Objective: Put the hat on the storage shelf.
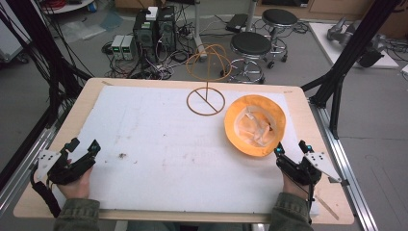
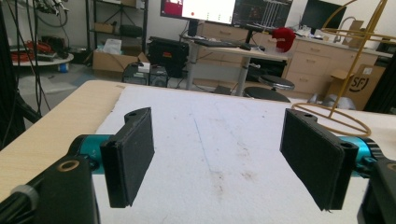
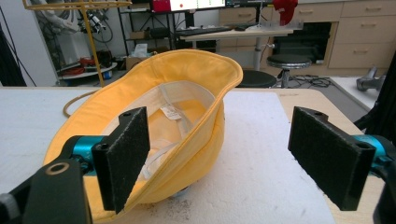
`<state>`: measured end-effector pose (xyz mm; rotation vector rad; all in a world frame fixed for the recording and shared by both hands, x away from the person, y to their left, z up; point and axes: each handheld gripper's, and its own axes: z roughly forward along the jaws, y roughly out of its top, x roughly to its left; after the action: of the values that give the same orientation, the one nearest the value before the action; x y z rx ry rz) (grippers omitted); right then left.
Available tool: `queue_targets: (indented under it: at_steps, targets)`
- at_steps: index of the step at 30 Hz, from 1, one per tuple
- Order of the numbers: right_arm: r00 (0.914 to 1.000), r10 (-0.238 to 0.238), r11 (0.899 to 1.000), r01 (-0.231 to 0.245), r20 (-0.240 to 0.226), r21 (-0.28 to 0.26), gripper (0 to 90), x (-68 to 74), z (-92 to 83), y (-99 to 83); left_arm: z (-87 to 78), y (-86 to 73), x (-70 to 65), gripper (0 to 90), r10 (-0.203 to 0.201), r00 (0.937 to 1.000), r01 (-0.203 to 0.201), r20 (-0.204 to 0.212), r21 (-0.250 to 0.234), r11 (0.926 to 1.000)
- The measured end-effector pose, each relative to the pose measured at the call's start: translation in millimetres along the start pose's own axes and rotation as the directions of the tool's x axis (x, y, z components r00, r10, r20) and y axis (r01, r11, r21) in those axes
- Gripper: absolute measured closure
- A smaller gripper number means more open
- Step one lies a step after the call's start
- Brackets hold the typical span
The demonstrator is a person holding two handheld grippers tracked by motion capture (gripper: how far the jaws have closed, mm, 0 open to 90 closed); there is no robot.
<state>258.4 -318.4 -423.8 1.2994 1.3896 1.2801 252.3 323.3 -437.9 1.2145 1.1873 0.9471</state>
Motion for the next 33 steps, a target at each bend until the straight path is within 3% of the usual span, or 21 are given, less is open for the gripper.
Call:
queue_targets:
  at_steps: [25, 33]
  targets:
    - [1.0, 0.005, 1.0, -0.005, 0.002, -0.004, 19.4, -1.1, 0.4, 0.0, 0.0, 0.2, -1.7, 26.6, 0.011, 0.9999, -0.011, 0.0, -0.002, 0.9999]
    - [0.9997, 0.026, 1.0, -0.026, -0.003, -0.018, 19.4, -1.3, -0.1, 1.9, 0.2, 0.1, -1.6, 26.6, 0.009, 1.0, -0.009, 0.003, 0.0, 1.0]
